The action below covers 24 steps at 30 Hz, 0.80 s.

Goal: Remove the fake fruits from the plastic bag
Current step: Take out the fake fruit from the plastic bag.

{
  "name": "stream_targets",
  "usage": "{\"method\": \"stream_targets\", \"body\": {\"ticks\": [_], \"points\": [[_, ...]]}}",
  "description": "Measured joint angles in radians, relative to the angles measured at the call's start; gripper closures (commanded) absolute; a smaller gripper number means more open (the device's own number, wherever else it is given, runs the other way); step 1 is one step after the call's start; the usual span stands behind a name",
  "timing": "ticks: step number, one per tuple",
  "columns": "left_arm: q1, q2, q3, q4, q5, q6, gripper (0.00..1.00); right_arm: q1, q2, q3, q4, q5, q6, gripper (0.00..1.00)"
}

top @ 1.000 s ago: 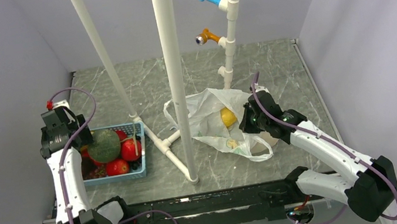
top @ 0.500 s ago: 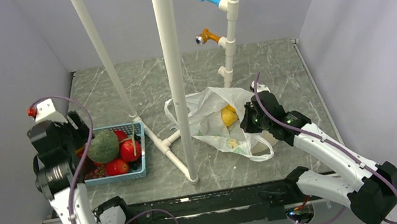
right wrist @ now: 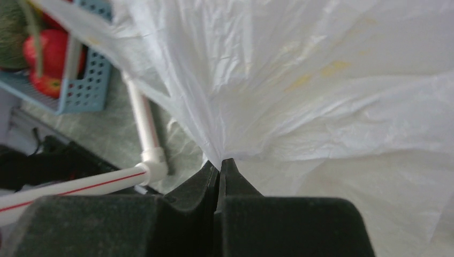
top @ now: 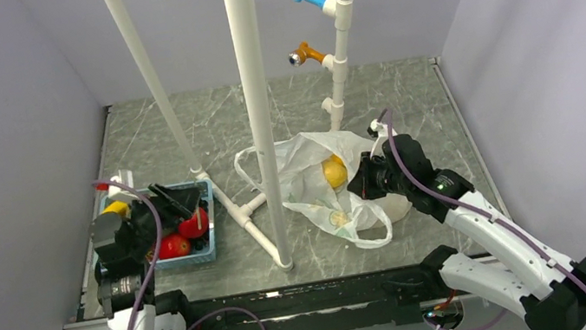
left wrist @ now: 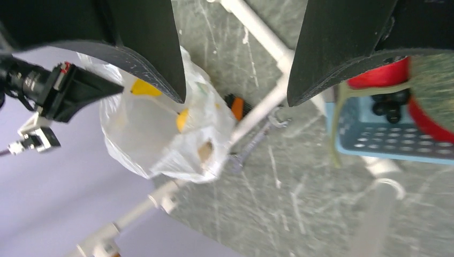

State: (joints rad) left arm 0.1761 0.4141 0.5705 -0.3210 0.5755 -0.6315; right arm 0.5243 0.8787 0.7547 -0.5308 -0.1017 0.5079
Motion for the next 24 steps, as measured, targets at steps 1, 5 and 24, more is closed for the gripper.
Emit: {"method": "stream_targets", "body": {"ticks": [1, 5, 24], "points": [[-0.024, 0.003, -0.013, 0.024, 0.004, -0.016, 0.27, 0.000, -0.011, 0.000, 0.005, -0.022, -0.001, 1.00], [-0.218, 0.086, -0.060, 0.138, -0.024, -0.051, 0.29, 0.000, -0.018, 0.000, 0.045, -0.132, 0.000, 1.00], [-0.832, 0.809, 0.117, 0.510, -0.196, -0.048, 0.45, 0.031, -0.027, -0.027, 0.106, -0.383, 0.038, 1.00]]}}
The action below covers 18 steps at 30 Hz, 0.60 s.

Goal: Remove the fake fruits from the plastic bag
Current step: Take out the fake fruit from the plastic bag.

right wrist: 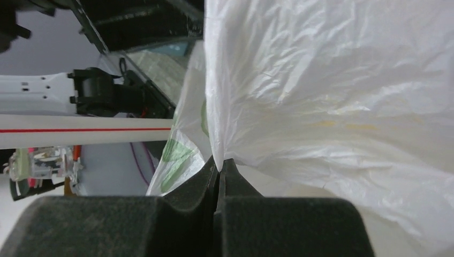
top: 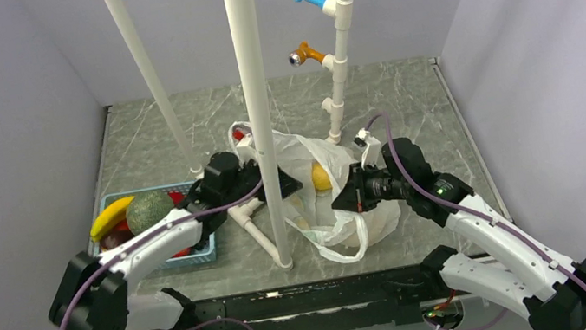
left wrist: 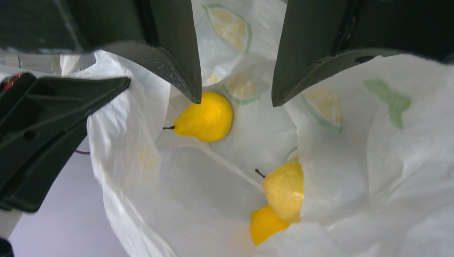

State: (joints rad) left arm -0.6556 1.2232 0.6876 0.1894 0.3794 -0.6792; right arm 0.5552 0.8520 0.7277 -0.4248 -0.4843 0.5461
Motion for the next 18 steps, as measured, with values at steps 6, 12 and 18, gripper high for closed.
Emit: {"method": "stream_targets", "body": {"ticks": [6, 12, 18], "points": [[-0.041, 0.209, 0.115, 0.074, -0.004, 0.015, 0.47, 0.000, -0.046, -0.007, -0.177, 0.100, 0.004, 1.00], [-0.091, 0.384, 0.196, 0.161, -0.005, 0.033, 0.56, 0.000, -0.096, -0.053, -0.286, 0.175, 0.020, 1.00], [-0.145, 0.483, 0.217, 0.274, -0.057, 0.058, 0.62, 0.000, -0.116, -0.066, -0.302, 0.200, 0.043, 1.00]]}}
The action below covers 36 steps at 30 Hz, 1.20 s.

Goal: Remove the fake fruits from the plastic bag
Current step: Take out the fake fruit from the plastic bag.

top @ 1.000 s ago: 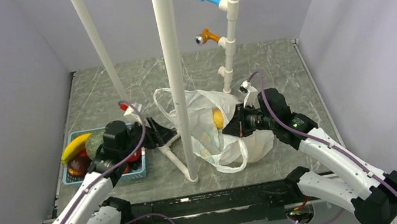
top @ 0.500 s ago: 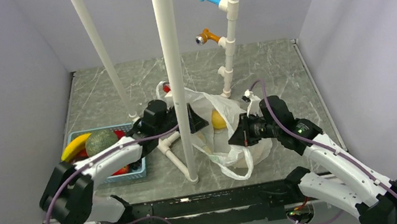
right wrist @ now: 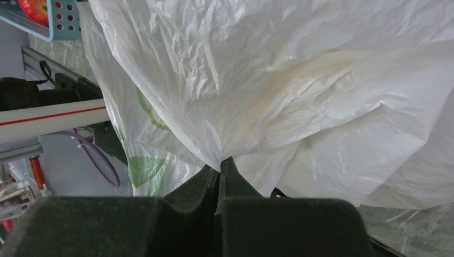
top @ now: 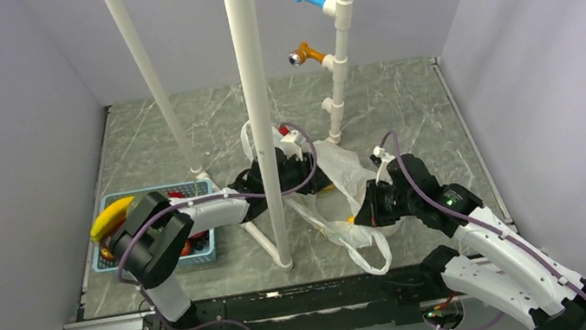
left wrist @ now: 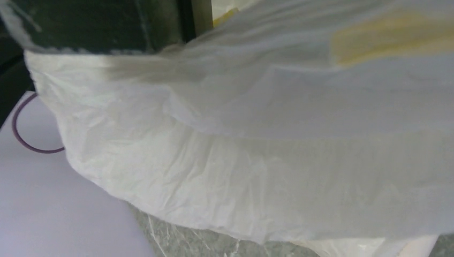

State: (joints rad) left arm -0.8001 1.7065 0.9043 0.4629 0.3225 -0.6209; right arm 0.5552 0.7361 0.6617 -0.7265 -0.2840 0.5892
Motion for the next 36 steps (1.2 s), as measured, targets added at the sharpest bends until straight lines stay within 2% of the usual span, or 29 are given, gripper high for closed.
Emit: {"method": "stream_targets", "body": {"ticks": [3, 9, 16, 22, 23, 24, 25, 36], "points": [[-0.024, 0.027, -0.012, 0.061, -0.048, 0.017, 0.58, 0.000, 0.000, 0.000, 0.001, 0.015, 0.011, 1.00], [-0.124, 0.026, -0.040, 0.096, -0.212, 0.137, 0.60, 0.000, 0.000, -0.001, 0.002, 0.042, 0.025, 1.00], [-0.178, 0.026, -0.064, 0.126, -0.207, 0.181, 0.58, 0.000, -0.002, 0.011, 0.001, 0.106, 0.037, 1.00], [-0.187, 0.075, -0.076, 0.135, -0.206, 0.188, 0.36, 0.000, -0.024, 0.030, 0.011, 0.124, 0.040, 1.00], [-0.195, 0.093, -0.064, 0.135, -0.207, 0.190, 0.24, 0.000, -0.024, 0.032, 0.011, 0.124, 0.040, 1.00], [-0.203, 0.108, -0.055, 0.136, -0.207, 0.190, 0.04, 0.000, -0.024, 0.034, 0.011, 0.126, 0.040, 1.00], [-0.211, 0.121, -0.051, 0.139, -0.208, 0.190, 0.01, 0.000, -0.024, 0.035, 0.011, 0.126, 0.040, 1.00], [-0.235, 0.204, 0.029, 0.137, -0.233, 0.202, 0.01, 0.000, -0.048, 0.035, 0.011, 0.126, 0.043, 1.00]]}}
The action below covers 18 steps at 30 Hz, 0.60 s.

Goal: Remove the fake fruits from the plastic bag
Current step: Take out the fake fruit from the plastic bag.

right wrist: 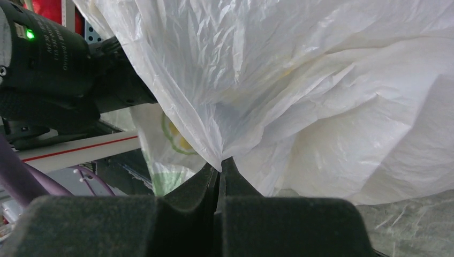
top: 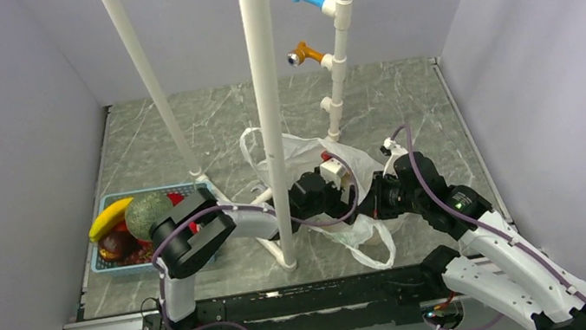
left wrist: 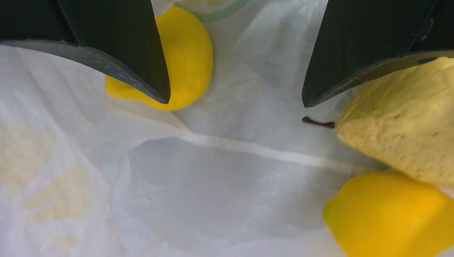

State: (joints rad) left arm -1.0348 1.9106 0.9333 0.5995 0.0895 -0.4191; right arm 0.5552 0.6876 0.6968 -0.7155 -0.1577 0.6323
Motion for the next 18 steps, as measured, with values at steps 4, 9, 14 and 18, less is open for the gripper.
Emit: {"method": "stream_targets", "body": {"ticks": [4, 9, 14, 18], "points": [[-0.036, 0.046, 0.053, -0.010, -0.045, 0.017, 0.01, 0.000, -0.001, -0.001, 0.000, 0.000, 0.000, 1.00], [-0.083, 0.092, 0.057, -0.013, -0.108, 0.037, 0.01, 0.000, -0.008, -0.008, 0.000, 0.000, 0.000, 1.00], [-0.101, 0.100, 0.069, -0.014, -0.143, 0.046, 0.05, 0.000, -0.014, -0.019, 0.000, 0.000, 0.000, 1.00], [-0.101, 0.101, 0.086, -0.049, -0.149, 0.061, 0.19, 0.000, -0.013, -0.022, 0.000, 0.000, 0.000, 1.00]]}}
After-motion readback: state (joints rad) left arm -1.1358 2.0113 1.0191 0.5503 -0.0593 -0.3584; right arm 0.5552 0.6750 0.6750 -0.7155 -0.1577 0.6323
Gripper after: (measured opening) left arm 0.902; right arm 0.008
